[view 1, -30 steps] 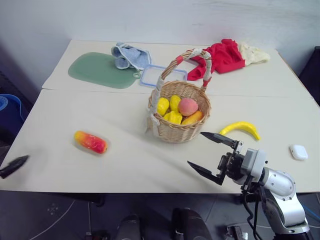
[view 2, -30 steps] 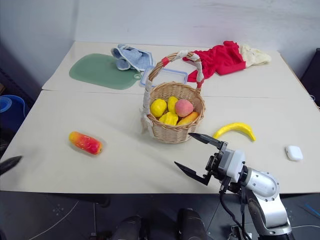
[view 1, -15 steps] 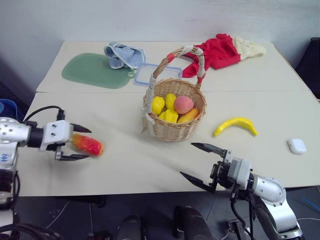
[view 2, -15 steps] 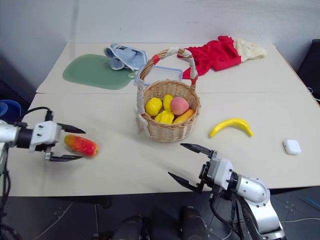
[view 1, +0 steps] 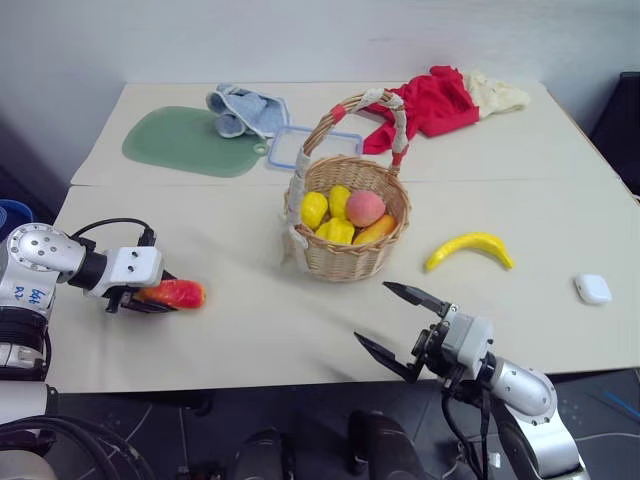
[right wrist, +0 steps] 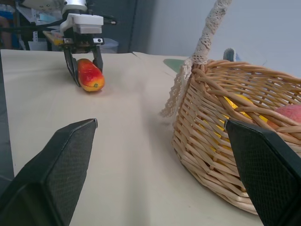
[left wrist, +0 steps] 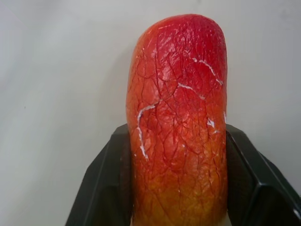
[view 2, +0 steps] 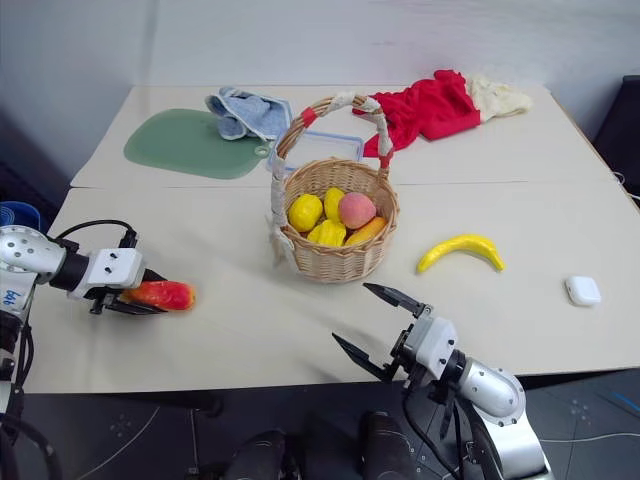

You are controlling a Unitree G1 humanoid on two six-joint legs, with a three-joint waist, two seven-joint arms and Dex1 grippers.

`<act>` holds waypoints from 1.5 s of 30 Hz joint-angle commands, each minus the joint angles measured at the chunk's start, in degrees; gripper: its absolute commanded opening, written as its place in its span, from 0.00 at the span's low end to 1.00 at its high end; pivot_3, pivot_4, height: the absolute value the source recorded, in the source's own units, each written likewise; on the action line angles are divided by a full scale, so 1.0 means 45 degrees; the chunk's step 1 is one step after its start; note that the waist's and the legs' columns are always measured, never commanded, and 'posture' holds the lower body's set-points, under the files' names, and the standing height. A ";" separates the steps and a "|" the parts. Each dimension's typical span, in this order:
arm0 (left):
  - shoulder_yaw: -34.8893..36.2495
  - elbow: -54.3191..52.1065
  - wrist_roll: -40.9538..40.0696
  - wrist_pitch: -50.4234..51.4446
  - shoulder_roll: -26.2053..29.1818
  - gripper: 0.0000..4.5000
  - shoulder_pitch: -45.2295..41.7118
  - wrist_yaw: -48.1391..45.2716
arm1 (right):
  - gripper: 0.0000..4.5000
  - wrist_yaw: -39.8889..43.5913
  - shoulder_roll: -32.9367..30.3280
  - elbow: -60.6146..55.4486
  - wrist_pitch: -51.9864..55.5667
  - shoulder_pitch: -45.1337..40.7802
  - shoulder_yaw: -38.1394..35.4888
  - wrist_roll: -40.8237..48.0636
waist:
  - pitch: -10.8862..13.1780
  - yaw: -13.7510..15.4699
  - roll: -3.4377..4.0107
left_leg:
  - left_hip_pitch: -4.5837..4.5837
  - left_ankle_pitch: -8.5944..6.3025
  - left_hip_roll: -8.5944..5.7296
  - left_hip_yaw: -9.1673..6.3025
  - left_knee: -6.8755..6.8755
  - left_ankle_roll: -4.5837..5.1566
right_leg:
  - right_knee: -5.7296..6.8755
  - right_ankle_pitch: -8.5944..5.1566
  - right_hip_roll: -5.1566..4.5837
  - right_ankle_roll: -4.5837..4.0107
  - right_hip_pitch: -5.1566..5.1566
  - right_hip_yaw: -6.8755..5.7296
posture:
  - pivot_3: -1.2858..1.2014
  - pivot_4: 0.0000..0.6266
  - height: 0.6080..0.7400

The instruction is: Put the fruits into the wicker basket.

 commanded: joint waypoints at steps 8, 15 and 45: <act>0.1769 -0.6946 -0.5632 0.9049 -0.2006 0.43 -0.2059 0.0946 | 1.00 -0.2330 0.0404 -0.1276 0.0832 -0.0244 -0.2026 0.0899 | -0.0005 0.0150 -0.0003 | -0.0140 -0.0023 -0.0007 -0.0073 0.0155 0.0041 | -0.0002 0.0025 -0.0004 0.0044 -0.0021 -0.0033 | 0.52 0.24 1.00; 0.0436 -1.1444 -0.6170 1.1153 -0.3935 0.43 -0.1749 0.3216 | 1.00 -0.3355 -0.0152 -0.2422 0.1894 -0.0332 -0.3607 0.1056 | -0.0003 0.0202 0.0004 | -0.0137 -0.0025 -0.0005 -0.0078 0.0178 0.0040 | 0.0007 0.0026 0.0010 0.0046 -0.0015 -0.0014 | 0.52 0.24 1.00; -0.1405 -0.9673 -0.1775 0.8847 -0.8565 1.00 -0.3826 0.8380 | 1.00 -0.3856 -0.0458 -0.3578 0.2648 0.0303 -0.4530 0.1000 | -0.0003 0.0364 0.0005 | -0.0145 -0.0016 -0.0022 -0.0108 0.0197 0.0060 | -0.0010 0.0030 0.0007 0.0050 0.0000 0.0005 | 0.52 0.24 1.00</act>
